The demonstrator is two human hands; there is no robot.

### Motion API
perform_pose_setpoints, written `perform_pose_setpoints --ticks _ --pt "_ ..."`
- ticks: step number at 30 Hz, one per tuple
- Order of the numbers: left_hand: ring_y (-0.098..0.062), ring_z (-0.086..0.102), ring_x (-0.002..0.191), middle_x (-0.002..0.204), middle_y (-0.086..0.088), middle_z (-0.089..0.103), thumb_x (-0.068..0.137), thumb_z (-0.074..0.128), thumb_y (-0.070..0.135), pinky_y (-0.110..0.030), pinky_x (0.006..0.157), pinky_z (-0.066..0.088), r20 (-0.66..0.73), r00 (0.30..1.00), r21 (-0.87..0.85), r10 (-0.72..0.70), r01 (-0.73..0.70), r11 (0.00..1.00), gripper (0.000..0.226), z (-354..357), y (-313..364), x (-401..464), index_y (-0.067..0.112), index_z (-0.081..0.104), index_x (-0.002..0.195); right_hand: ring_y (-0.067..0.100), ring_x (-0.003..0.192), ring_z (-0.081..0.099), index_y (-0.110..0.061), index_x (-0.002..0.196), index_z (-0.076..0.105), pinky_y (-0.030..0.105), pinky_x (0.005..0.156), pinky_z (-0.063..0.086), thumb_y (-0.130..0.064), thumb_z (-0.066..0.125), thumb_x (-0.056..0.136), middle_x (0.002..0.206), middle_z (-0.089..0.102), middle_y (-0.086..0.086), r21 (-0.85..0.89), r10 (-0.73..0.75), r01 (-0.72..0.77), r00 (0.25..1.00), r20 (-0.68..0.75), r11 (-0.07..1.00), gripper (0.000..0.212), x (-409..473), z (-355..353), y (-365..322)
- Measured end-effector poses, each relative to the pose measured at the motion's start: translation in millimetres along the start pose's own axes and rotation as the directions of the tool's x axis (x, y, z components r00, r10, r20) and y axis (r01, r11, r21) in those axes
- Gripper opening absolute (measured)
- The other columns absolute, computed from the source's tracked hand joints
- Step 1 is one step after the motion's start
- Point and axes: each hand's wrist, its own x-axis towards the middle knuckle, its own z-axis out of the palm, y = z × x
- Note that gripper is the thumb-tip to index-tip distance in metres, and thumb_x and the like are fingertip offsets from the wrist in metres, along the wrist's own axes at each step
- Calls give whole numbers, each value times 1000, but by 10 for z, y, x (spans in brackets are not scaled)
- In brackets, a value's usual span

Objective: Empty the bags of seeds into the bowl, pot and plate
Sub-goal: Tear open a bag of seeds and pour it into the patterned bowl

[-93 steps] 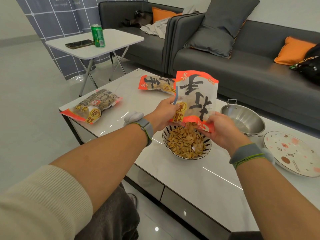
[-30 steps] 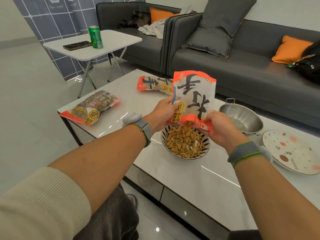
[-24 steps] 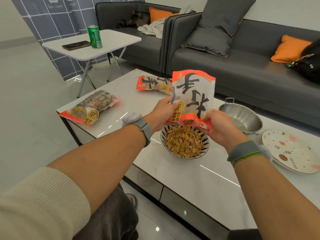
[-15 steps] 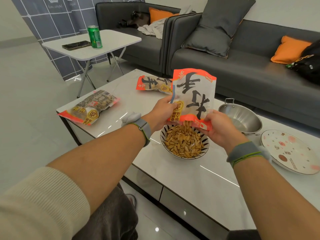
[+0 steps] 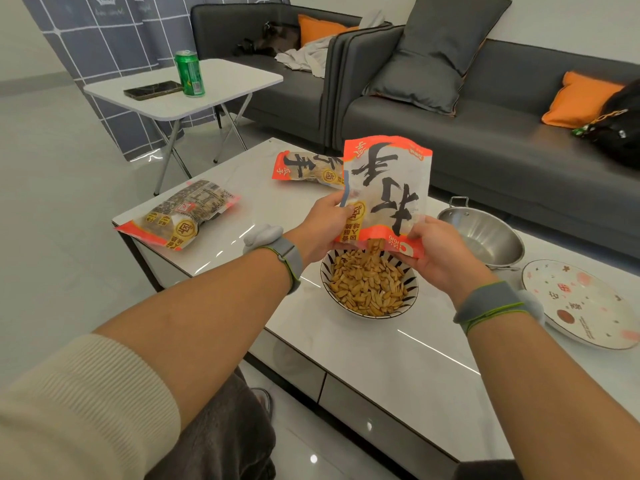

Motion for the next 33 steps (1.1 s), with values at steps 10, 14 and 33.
perform_pose_setpoints --ticks 10,14,33 --pt "-24 74 72 109 -7 70 115 45 15 -43 59 66 -5 1000 2 14 -14 1000 34 14 -11 2 38 61 132 39 99 75 -3 104 55 52 87 66 11 41 96 129 64 27 -10 -7 7 1000 -12 1000 21 -46 9 4" --pt "-27 74 78 110 -7 68 115 45 14 -47 63 67 -4 1000 2 13 -13 1000 35 13 -4 5 40 61 132 38 82 78 -4 110 57 49 79 67 14 37 93 125 68 27 16 -23 22 1000 7 1000 32 -41 21 -24" --pt "-26 78 78 113 -8 71 115 44 14 -44 61 66 1 1000 -30 15 -15 999 42 9 9 -1 34 56 149 46 102 76 4 124 57 55 89 64 11 39 94 130 67 24 2 2 -2 1000 -16 1000 36 -27 -6 -25"
